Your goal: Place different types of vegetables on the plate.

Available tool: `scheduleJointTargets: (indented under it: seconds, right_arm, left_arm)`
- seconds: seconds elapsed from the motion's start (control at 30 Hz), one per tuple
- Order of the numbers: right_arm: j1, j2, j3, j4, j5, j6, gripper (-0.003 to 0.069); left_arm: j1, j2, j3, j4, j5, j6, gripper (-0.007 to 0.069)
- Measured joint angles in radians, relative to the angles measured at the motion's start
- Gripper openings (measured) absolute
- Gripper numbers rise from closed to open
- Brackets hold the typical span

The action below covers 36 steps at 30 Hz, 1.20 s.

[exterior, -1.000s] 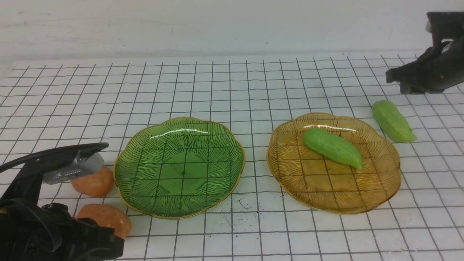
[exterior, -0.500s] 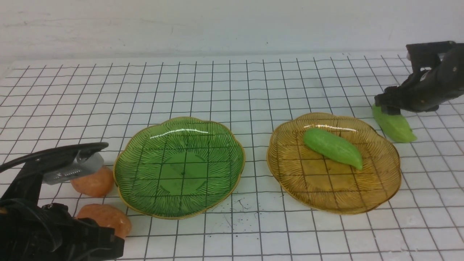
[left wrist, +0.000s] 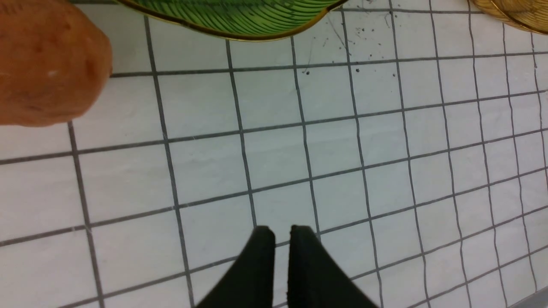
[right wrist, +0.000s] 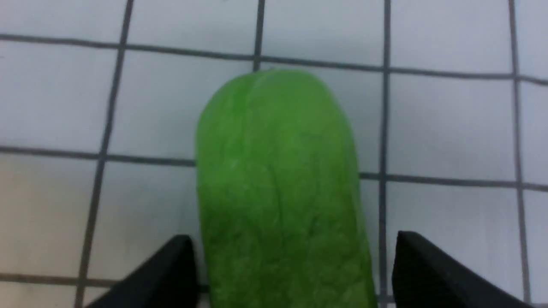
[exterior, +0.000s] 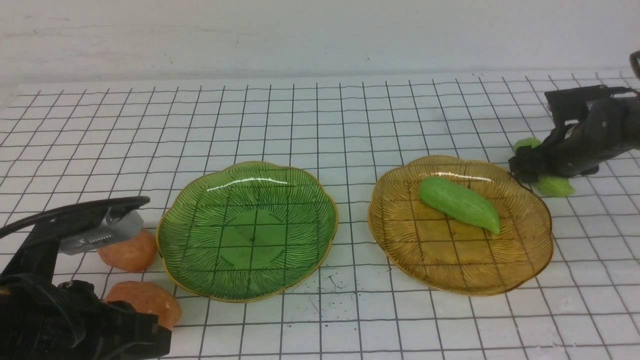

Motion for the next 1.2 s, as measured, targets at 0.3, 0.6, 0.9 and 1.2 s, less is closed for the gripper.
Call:
scheduleJointTargets:
  seconds: [0.3, 0.6, 0.9, 1.2]
  right_arm:
    - [-0.002, -0.098, -0.077, 0.000, 0.239, -0.001, 0.0374]
    - [0.001, -0.317, -0.143, 0.215, 0.777, -0.007, 0.0374]
    - [0.188, -0.299, 0.033, 0.389, 0.795, -0.120, 0.0374]
    - [0.300, -0.210, 0.036, 0.257, 0.763, -0.105, 0.0407]
  left_arm:
    - [0.000, 0.000, 0.000, 0.001, 0.000, 0.000, 0.0034]
    - [0.000, 0.000, 0.000, 0.015, 0.000, 0.000, 0.0034]
    - [0.000, 0.000, 0.000, 0.076, -0.013, 0.000, 0.0103]
    - [0.000, 0.000, 0.000, 0.115, -0.059, -0.014, 0.0302]
